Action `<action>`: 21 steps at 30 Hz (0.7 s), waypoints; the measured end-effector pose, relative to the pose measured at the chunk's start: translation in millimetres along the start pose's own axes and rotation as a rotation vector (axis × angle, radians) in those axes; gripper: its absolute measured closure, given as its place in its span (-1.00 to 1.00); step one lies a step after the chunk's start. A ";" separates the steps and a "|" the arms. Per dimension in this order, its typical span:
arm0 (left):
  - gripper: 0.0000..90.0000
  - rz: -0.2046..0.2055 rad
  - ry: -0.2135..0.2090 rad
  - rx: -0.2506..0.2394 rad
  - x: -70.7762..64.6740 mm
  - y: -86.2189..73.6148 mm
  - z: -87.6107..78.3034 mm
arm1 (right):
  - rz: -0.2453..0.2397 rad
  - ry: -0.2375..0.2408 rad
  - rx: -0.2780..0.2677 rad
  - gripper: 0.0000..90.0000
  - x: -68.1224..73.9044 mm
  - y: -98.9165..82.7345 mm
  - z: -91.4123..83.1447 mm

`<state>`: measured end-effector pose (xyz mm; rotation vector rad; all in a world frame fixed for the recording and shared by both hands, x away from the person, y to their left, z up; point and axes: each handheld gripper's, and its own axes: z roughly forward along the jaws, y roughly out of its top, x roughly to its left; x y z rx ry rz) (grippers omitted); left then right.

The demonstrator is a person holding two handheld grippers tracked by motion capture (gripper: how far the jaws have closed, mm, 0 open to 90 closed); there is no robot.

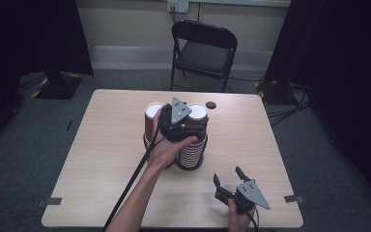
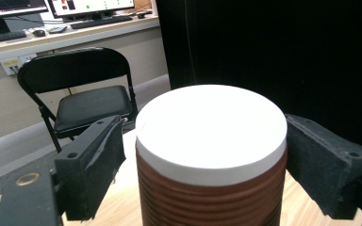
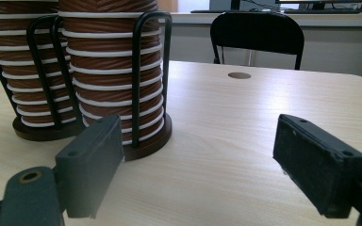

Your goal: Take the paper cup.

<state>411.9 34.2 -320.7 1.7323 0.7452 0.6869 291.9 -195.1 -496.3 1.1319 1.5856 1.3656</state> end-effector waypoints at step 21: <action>-0.55 0.018 -0.005 0.065 -3.0 -4.3 13.9 | -0.003 -0.004 -0.004 -0.65 0.3 -0.2 -0.5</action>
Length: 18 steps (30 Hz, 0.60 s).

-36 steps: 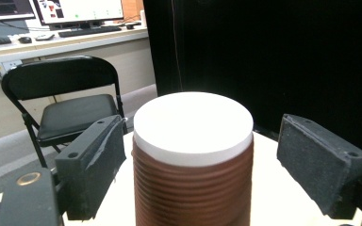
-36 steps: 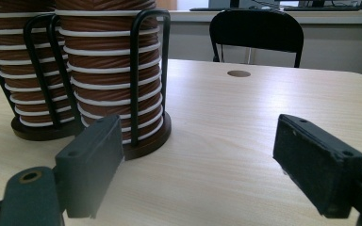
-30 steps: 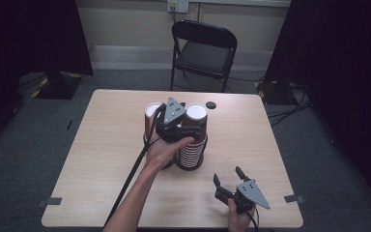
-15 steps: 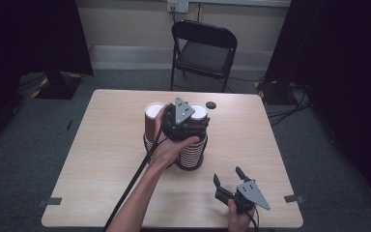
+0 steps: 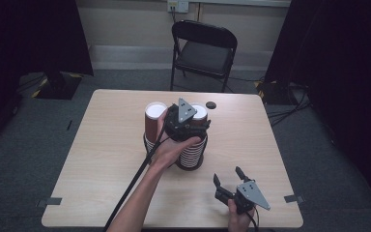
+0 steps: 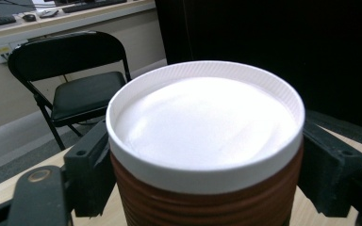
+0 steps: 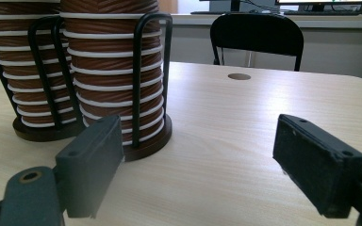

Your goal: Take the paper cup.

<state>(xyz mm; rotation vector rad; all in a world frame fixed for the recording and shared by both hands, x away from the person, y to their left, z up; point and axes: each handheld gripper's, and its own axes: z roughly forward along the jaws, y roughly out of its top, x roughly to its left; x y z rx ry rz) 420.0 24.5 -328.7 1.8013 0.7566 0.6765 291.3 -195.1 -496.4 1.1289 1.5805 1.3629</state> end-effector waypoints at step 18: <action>-0.52 -0.024 -0.008 -0.042 3.9 4.5 -6.1 | -0.001 0.003 -0.001 -0.65 -0.1 0.0 -0.1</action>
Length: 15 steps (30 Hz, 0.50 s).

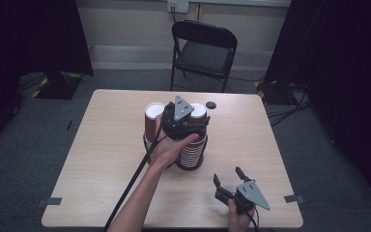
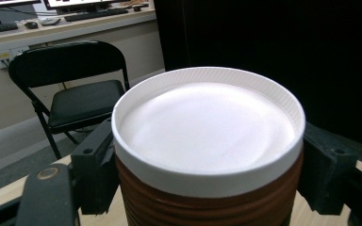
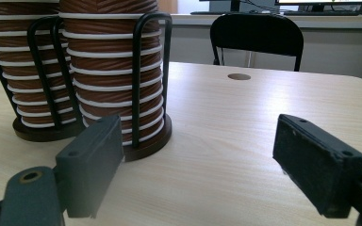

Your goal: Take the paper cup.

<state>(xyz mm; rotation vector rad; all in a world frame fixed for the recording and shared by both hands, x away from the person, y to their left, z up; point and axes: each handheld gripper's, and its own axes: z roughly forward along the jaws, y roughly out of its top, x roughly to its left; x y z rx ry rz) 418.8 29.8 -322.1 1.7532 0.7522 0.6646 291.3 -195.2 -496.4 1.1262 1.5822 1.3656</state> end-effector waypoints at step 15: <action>-0.52 -0.024 -0.008 -0.064 2.2 6.8 -8.8 | -0.005 -0.001 0.006 -0.65 0.6 0.2 0.4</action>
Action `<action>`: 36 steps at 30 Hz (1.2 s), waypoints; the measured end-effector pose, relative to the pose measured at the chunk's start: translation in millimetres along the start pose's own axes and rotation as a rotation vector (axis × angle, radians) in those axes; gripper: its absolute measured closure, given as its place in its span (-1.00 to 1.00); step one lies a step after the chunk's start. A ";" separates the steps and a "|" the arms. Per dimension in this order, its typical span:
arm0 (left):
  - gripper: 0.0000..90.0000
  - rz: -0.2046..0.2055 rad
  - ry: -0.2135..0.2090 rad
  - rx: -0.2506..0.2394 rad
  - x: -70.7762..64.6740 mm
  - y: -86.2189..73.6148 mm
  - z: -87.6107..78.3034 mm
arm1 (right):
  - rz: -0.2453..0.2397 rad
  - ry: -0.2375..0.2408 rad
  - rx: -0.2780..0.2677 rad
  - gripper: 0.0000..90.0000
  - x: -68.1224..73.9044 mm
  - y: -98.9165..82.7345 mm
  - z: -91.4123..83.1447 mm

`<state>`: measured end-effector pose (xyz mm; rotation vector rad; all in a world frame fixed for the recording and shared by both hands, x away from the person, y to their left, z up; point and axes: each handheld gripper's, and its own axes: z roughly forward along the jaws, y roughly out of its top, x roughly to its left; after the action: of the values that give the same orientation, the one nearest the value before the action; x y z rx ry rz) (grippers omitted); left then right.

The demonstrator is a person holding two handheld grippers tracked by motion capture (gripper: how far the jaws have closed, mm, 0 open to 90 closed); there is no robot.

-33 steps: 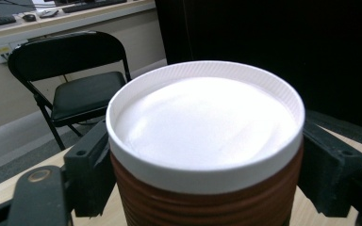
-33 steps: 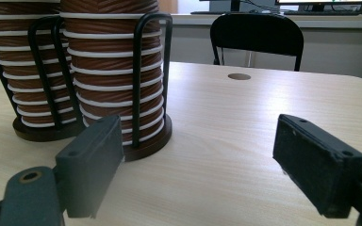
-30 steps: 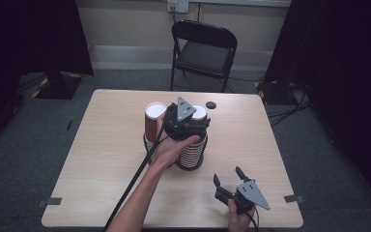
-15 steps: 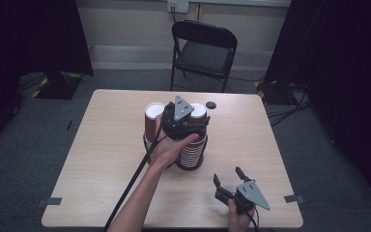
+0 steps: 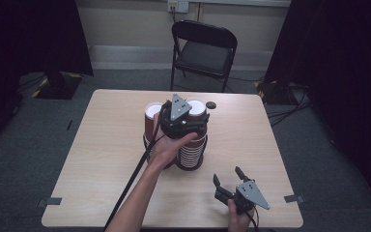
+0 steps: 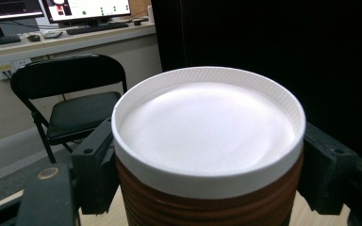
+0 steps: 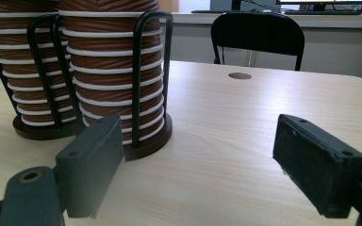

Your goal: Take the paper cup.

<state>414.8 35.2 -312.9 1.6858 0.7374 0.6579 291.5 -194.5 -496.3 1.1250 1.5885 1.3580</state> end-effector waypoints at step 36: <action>-0.52 -0.143 -0.016 -0.231 21.6 21.7 -42.2 | 0.001 -0.003 -0.002 -0.65 0.1 0.0 -0.2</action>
<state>400.1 74.1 -281.5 1.4124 0.7338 0.6040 291.3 -194.5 -496.3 1.1266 1.5847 1.3576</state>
